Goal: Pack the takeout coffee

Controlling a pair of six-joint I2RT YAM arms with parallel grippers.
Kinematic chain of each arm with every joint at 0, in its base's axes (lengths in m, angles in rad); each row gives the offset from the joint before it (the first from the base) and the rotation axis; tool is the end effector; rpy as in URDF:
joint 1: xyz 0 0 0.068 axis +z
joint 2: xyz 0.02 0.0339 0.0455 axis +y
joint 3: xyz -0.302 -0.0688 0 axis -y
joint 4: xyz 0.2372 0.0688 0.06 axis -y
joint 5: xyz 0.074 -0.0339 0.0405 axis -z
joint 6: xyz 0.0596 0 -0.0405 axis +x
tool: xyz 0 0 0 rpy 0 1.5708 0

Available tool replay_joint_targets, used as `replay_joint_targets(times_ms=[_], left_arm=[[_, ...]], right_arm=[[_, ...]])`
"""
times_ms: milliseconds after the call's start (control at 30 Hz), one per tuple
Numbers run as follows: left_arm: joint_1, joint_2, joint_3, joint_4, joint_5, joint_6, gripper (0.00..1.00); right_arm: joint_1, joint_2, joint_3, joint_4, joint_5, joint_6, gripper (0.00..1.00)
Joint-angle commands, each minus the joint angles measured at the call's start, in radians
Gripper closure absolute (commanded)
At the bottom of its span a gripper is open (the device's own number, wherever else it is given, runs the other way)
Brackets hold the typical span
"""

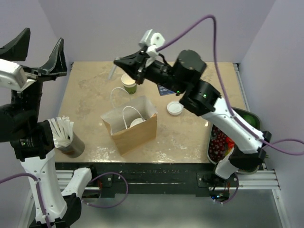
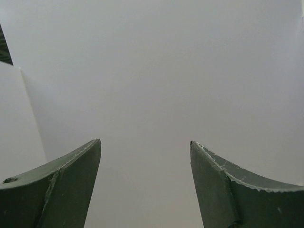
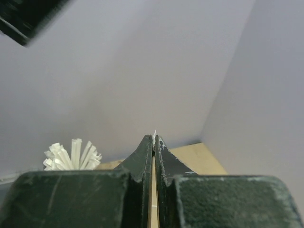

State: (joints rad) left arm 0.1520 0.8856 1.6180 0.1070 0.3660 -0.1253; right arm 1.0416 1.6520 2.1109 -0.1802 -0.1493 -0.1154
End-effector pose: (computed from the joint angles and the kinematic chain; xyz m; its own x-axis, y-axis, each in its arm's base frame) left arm 0.0544 -0.0132 0.6470 0.7180 -0.0081 -0.6960 0.1861 0.9658 0.1808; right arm 0.1733 0.3138 0.6099 0.2446 0.1926 -0.9503 -0.9037 0.4006 -0.1513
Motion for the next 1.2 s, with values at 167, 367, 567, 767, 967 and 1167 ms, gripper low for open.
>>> replay_joint_targets(times_ms=[167, 367, 567, 767, 967, 1167], left_arm=[[0.015, 0.05, -0.127, -0.016, 0.013, 0.099, 0.2], [0.017, 0.076, -0.15, -0.043, 0.05, 0.119, 0.2], [0.015, 0.087, -0.156, -0.041, 0.085, 0.104, 0.2], [0.015, 0.079, -0.153, -0.053, 0.097, 0.088, 0.2], [0.015, 0.069, -0.175, -0.052, 0.096, 0.082, 0.2], [0.017, 0.078, -0.155, -0.055, 0.122, 0.067, 0.2]], right_arm=[[-0.127, -0.185, -0.103, -0.129, 0.027, -0.089, 1.0], [-0.19, -0.242, -0.137, -0.289, -0.062, -0.064, 1.0], [-0.19, -0.299, -0.256, -0.308, -0.185, -0.021, 1.0], [-0.192, -0.291, -0.279, -0.329, -0.216, -0.007, 1.0], [-0.192, -0.236, -0.278, -0.361, -0.292, 0.028, 0.88], [-0.192, -0.14, -0.135, -0.458, -0.227, 0.008, 0.01]])
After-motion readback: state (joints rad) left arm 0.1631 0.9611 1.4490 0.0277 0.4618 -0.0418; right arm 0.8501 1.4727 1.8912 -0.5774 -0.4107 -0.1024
